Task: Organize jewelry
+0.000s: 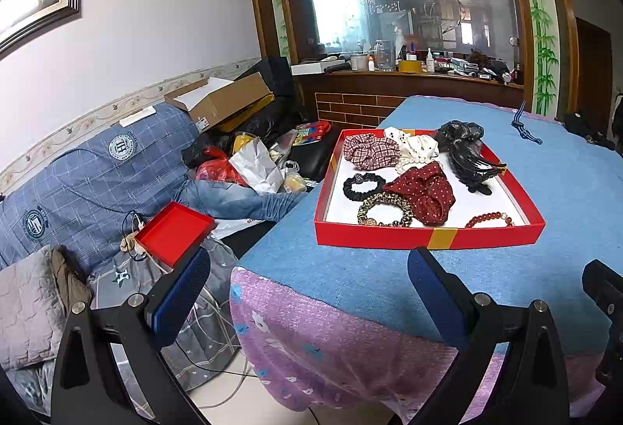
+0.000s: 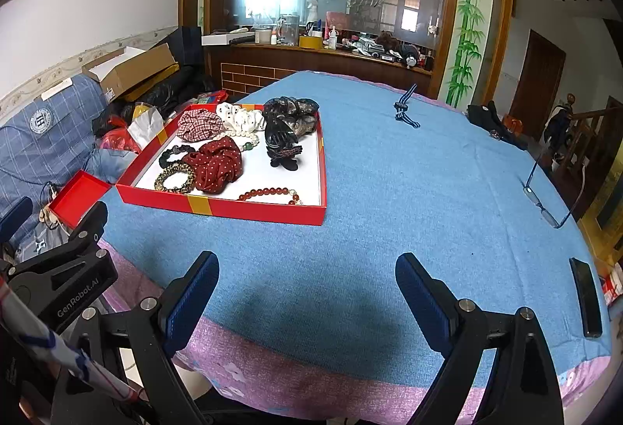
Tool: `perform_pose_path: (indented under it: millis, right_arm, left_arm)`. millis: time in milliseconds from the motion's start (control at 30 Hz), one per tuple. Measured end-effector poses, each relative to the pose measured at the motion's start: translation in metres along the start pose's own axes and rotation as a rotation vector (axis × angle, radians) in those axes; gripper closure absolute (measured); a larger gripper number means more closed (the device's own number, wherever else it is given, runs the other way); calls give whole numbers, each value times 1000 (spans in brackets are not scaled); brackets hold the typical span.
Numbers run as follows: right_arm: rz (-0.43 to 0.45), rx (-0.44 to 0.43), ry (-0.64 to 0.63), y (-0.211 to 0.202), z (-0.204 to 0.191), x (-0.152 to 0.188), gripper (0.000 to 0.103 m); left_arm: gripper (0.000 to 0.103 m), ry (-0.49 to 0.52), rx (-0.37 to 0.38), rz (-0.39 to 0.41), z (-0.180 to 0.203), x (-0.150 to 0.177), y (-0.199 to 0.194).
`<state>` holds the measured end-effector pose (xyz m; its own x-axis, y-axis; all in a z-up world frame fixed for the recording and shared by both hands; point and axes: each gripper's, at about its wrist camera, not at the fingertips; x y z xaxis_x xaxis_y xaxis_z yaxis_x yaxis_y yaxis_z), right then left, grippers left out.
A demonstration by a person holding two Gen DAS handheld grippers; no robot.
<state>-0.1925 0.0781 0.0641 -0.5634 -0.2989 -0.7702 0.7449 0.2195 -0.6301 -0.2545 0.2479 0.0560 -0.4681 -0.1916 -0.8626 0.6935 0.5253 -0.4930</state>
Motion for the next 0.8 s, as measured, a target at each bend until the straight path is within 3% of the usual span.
perform_pose_path:
  millis: [800]
  right_arm:
    - [-1, 1, 1, -1, 0, 0, 8]
  left_arm:
    - [2, 5, 3, -2, -2, 1, 0]
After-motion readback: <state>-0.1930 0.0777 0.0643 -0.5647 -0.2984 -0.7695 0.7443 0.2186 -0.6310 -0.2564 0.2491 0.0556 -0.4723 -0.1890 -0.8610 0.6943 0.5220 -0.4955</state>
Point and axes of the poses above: each gripper's, at about its wrist camera, not at the fingertips, and y roughly the way its jaws point, z to its right, x to its underside
